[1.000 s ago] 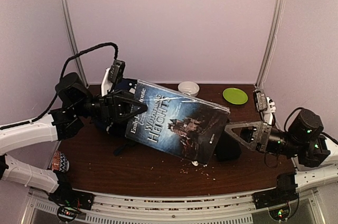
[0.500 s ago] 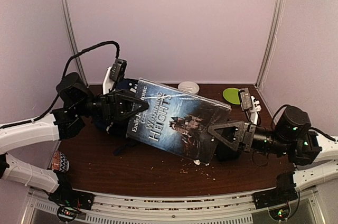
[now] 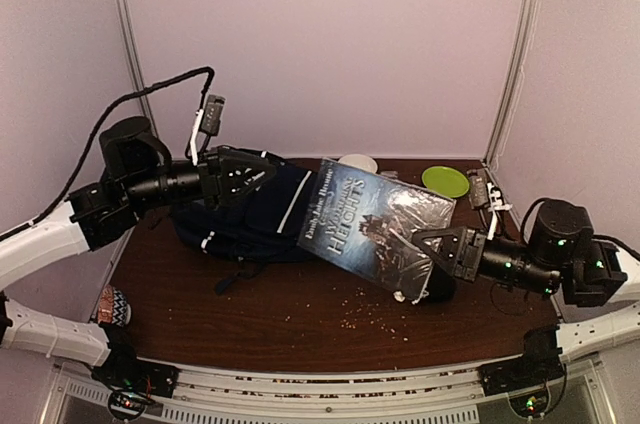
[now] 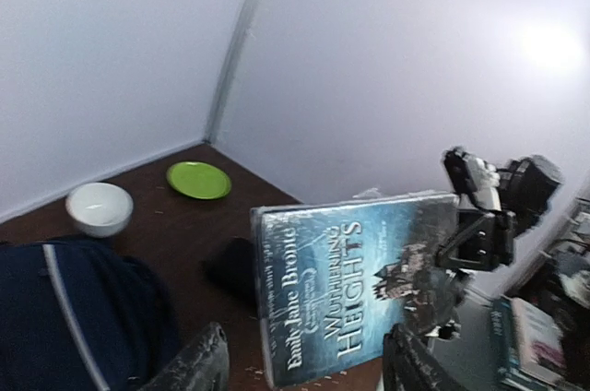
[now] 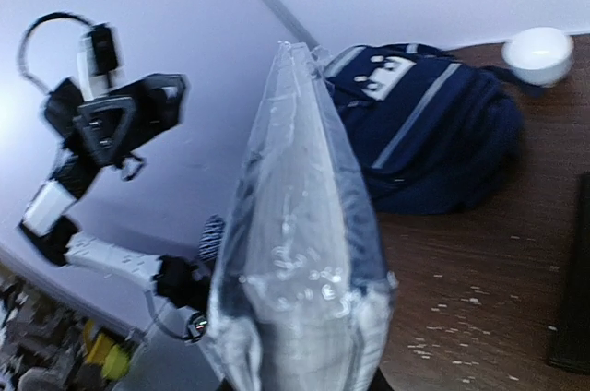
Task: Pack the student bag
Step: Pick up the book from the center of the board, then place the book in the student bag.
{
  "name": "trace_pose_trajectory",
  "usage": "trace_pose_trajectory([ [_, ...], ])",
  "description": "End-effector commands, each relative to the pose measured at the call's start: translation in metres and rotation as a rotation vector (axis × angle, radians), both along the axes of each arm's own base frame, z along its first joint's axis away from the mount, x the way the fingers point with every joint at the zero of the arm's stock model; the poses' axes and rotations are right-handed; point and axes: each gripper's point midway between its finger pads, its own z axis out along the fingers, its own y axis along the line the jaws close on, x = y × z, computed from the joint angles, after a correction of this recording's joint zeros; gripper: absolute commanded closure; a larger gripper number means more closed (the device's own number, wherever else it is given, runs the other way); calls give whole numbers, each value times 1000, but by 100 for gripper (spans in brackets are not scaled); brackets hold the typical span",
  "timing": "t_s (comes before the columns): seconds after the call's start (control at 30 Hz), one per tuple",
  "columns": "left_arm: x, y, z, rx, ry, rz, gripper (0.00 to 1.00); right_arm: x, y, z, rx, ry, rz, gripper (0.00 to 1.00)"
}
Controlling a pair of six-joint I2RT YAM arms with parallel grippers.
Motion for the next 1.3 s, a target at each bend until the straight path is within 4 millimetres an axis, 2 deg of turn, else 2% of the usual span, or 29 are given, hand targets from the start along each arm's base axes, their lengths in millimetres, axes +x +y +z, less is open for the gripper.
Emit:
trace_pose_trajectory([
  [0.0,75,52,-64,513,-60,450,2,52,-69,-8,-146,29,-443,100],
  [0.1,103,60,-105,786,-49,517,4,62,-74,-23,-176,55,-487,100],
  [0.17,118,59,-129,923,-39,519,5,68,-80,-27,-184,59,-519,100],
  [0.4,168,10,-168,1119,-64,501,9,73,-97,-30,-199,56,-560,100],
  [0.53,190,-8,-201,1216,-58,511,8,73,-104,-32,-192,60,-566,100],
  [0.73,196,-27,-231,1247,-45,490,3,72,-108,-31,-170,54,-559,100],
  [0.9,193,-36,-254,1281,-37,450,2,73,-106,-28,-165,49,-550,100],
  [1.1,187,-45,-260,1273,-41,434,2,75,-102,-32,-168,55,-539,100],
  [1.2,185,-44,-270,1316,-44,433,2,75,-100,-34,-164,60,-536,100],
  [1.27,180,-44,-265,1301,-38,444,2,75,-99,-34,-160,62,-531,100],
])
